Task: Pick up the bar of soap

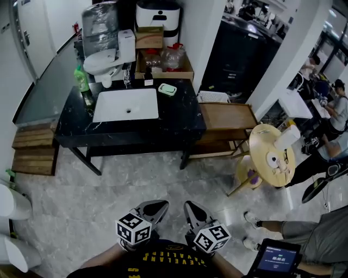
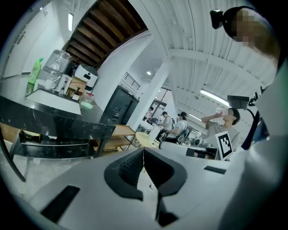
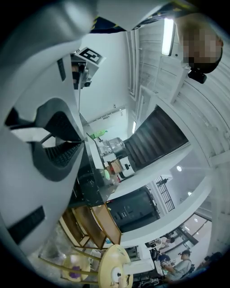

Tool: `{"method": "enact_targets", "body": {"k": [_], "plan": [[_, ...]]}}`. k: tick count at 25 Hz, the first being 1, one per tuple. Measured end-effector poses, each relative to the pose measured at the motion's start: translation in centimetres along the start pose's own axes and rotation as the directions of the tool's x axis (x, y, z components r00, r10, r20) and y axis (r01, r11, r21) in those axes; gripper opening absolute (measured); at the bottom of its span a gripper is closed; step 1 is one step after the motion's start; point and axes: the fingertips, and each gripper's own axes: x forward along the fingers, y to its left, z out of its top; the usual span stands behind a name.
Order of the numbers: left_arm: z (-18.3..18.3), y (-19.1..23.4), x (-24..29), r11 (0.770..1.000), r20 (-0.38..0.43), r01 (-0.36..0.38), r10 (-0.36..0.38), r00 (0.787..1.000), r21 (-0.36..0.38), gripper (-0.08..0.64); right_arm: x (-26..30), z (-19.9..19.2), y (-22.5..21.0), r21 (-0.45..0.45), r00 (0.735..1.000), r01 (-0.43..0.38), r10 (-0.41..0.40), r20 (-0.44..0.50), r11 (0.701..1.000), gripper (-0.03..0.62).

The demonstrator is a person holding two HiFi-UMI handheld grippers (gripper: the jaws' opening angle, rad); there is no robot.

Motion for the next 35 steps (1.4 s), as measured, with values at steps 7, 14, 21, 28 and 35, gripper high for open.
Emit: {"method": "enact_targets", "body": {"k": [7, 14, 21, 28, 35], "plan": [[3.3, 6.8, -0.6, 1.0, 0.01, 0.002, -0.002, 1.0, -0.008, 0.012, 6.8, 1.0, 0.8, -0.006, 1.0, 0.013, -0.013, -0.022, 1.0, 0.02], [4.4, 10.6, 0.3, 0.998, 0.007, 0.007, -0.007, 1.0, -0.058, 0.012, 11.1, 1.5, 0.1, -0.001, 0.998, 0.017, -0.017, -0.063, 1.0, 0.02], [6.6, 14.4, 1.6, 0.997, 0.009, -0.045, 0.046, 0.999, -0.066, 0.012, 15.7, 2.5, -1.6, 0.033, 0.996, -0.031, 0.034, -0.08, 0.999, 0.02], [10.5, 17.7, 5.2, 0.992, 0.026, -0.115, 0.116, 0.993, -0.049, 0.012, 20.6, 5.6, -5.2, 0.046, 0.992, -0.095, 0.099, -0.082, 0.994, 0.02], [14.5, 19.4, 11.4, 0.991, 0.023, -0.128, 0.128, 0.991, -0.024, 0.012, 24.0, 9.5, -11.3, 0.064, 0.991, -0.101, 0.106, -0.082, 0.993, 0.02]]}}
